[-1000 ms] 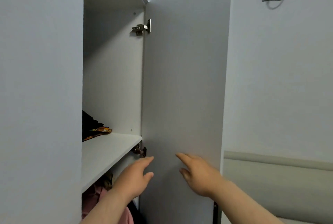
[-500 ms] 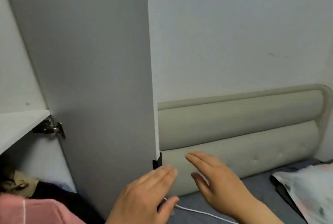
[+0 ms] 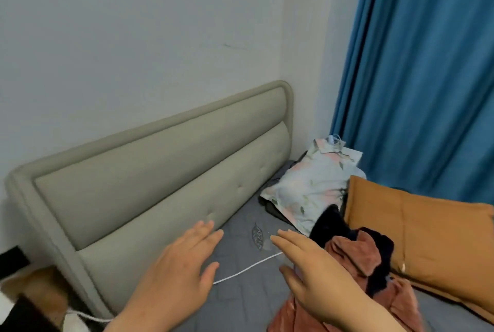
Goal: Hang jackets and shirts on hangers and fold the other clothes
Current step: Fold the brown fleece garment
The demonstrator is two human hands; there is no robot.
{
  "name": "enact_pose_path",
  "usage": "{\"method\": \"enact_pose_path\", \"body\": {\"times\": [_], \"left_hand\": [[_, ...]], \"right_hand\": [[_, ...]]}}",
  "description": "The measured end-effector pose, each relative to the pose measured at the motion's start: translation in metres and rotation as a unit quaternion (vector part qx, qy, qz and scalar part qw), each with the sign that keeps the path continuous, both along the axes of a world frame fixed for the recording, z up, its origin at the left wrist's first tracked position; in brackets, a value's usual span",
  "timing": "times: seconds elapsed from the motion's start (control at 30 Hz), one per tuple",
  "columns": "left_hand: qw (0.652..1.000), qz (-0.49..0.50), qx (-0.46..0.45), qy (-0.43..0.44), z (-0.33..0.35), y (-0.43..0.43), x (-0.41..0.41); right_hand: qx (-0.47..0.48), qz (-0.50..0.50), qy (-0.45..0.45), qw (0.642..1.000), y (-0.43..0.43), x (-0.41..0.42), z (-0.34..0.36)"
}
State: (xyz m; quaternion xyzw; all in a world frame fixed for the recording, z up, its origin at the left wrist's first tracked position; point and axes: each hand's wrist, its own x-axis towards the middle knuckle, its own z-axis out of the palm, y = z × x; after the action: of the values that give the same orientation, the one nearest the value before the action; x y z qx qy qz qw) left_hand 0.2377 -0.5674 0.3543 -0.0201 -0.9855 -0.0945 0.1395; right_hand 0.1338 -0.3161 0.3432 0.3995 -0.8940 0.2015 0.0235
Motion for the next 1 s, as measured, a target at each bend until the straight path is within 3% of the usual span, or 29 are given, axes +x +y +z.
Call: {"method": "enact_pose_path", "body": {"times": [0.4,0.53,0.73,1.0], "left_hand": [[0.966,-0.224,0.125,-0.039,-0.052,0.069,-0.061],[0.948,-0.262,0.148,-0.103,-0.068,0.094,-0.053],[0.933,-0.273,0.168,-0.162,-0.104,0.11,-0.055],[0.921,-0.207,0.127,-0.303,-0.204,0.123,-0.078]], "right_hand": [[0.005,-0.277,-0.089,0.957,0.069,0.085,-0.019],[0.016,-0.335,-0.126,0.933,0.082,0.119,-0.033],[0.018,-0.385,-0.18,0.905,0.106,0.141,-0.063],[-0.032,-0.392,-0.301,0.869,0.134,0.135,-0.174]]}}
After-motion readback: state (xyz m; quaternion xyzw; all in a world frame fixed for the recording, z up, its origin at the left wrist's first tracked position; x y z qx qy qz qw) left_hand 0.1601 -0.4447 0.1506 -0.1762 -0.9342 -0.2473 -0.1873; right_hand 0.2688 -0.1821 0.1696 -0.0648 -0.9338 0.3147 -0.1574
